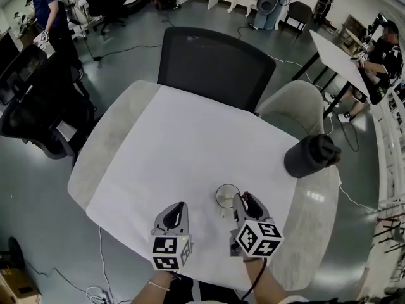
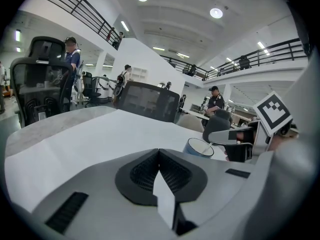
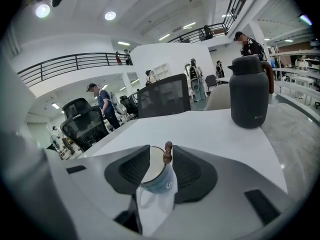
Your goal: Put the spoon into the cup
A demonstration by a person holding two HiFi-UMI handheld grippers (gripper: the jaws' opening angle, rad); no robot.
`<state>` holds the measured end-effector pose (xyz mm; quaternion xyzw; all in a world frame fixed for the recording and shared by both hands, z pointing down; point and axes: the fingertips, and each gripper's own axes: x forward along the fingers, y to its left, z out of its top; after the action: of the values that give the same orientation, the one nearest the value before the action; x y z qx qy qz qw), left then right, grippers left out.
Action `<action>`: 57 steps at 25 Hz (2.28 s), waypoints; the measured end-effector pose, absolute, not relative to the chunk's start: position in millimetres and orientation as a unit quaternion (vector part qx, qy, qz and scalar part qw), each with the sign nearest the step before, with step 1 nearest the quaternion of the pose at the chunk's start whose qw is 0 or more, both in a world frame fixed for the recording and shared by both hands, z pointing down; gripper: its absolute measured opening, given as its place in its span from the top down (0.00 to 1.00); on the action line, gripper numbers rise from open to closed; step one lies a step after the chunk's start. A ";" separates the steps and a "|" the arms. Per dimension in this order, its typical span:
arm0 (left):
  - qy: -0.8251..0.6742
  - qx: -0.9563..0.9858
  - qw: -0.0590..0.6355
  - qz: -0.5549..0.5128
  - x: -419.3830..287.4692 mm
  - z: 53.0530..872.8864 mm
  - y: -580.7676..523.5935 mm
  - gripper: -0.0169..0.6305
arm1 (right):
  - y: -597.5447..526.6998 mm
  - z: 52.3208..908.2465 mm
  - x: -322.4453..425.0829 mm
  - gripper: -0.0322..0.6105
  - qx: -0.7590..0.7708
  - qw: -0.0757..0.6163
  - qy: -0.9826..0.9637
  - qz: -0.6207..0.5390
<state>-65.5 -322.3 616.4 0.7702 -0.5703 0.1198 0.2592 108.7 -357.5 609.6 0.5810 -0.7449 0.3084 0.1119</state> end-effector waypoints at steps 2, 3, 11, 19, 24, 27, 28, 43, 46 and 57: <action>-0.569 0.772 0.257 0.119 -65.4 614.8 -322.5 0.95 | -357.0 608.7 112.4 0.73 0.587 0.112 -0.741 0.306; -0.568 0.773 0.256 0.118 -65.5 614.0 -322.7 0.95 | -356.5 608.2 114.2 0.73 0.590 0.112 -0.739 0.305; -0.554 0.790 0.238 0.109 -58.9 591.3 -326.6 0.95 | -348.2 583.2 132.7 0.72 0.620 0.098 -0.724 0.286; -0.547 0.808 0.202 0.089 -51.8 544.5 -328.6 0.95 | -328.2 536.1 162.1 0.77 0.653 0.082 -0.712 0.246; -0.543 0.816 0.183 0.074 -48.9 517.1 -324.0 0.95 | -307.5 506.6 181.0 0.83 0.671 0.073 -0.707 0.210; -0.539 0.822 0.175 0.065 -50.2 506.3 -323.3 0.95 | -300.0 493.9 186.5 0.86 0.682 0.066 -0.702 0.195; -0.537 0.823 0.173 0.064 -50.7 504.2 -323.5 0.95 | -298.4 490.6 187.3 0.86 0.685 0.065 -0.701 0.190; -0.534 0.828 0.162 0.053 -39.7 485.6 -323.7 0.95 | -283.5 463.6 200.6 0.90 0.705 0.050 -0.689 0.159; -0.535 0.828 0.163 0.054 -37.0 486.2 -322.7 0.95 | -282.4 464.3 202.1 0.90 0.704 0.053 -0.690 0.160; -0.532 0.830 0.157 0.058 -29.3 485.3 -325.7 0.95 | -284.1 464.1 209.8 0.90 0.704 0.047 -0.690 0.164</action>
<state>-29.3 -325.7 485.3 0.8298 -0.5322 0.0584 0.1574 209.8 -284.1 464.1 0.7036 -0.6900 0.1636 0.0469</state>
